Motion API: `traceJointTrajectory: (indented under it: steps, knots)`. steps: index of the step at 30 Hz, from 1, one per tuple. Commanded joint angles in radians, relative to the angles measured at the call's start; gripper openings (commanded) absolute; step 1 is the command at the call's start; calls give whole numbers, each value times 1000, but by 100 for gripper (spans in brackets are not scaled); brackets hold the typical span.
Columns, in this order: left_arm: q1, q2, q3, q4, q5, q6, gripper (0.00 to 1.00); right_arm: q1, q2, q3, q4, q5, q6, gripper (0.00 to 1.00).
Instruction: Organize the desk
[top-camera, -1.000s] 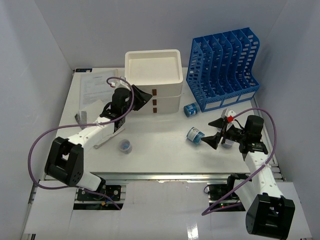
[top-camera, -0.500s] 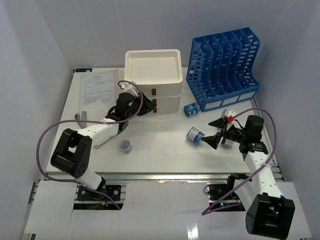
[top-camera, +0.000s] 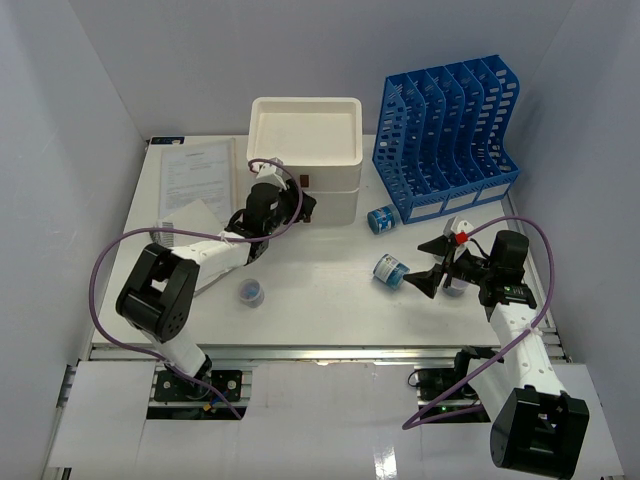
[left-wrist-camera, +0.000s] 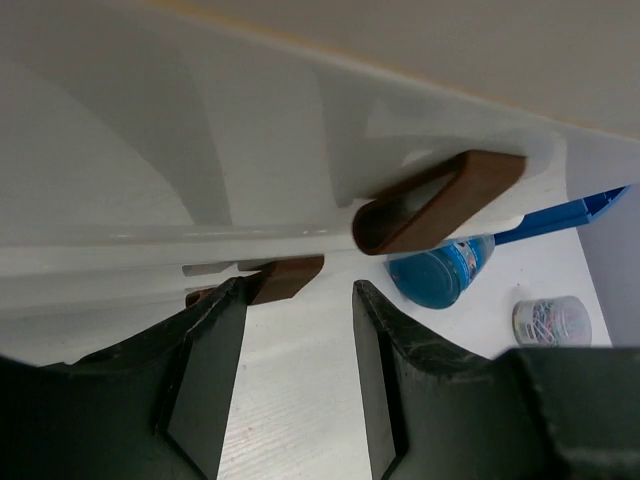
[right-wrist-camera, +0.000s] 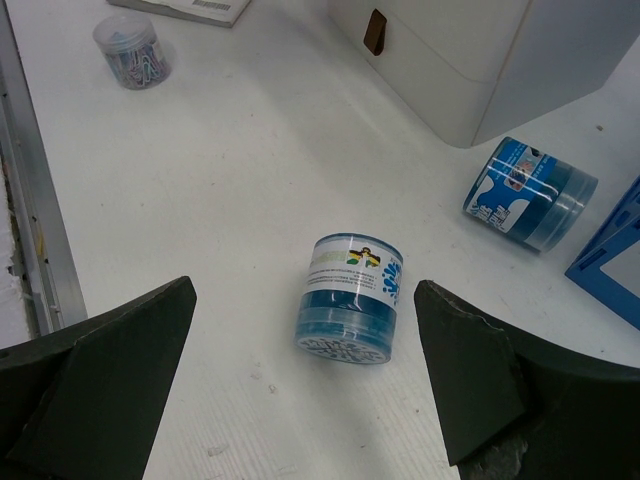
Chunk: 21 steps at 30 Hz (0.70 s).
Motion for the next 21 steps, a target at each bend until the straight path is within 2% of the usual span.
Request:
traceJointTrajectory:
  steps: [1,7,10,16,21]
  knots:
    - [-43,11,34,66,-171,42,55,-4,-4,10,17,-26,-8,96]
    - [-71,38,61,29,-292,70,47,-7,-9,10,16,-30,-8,96]
    - [-74,47,75,9,-309,75,37,-8,-8,10,14,-33,-8,96]
    - [-75,29,58,14,-302,80,6,-11,-11,10,16,-36,-8,96]
    - [-90,-67,-22,47,-270,98,0,-15,-11,8,14,-38,-8,96]
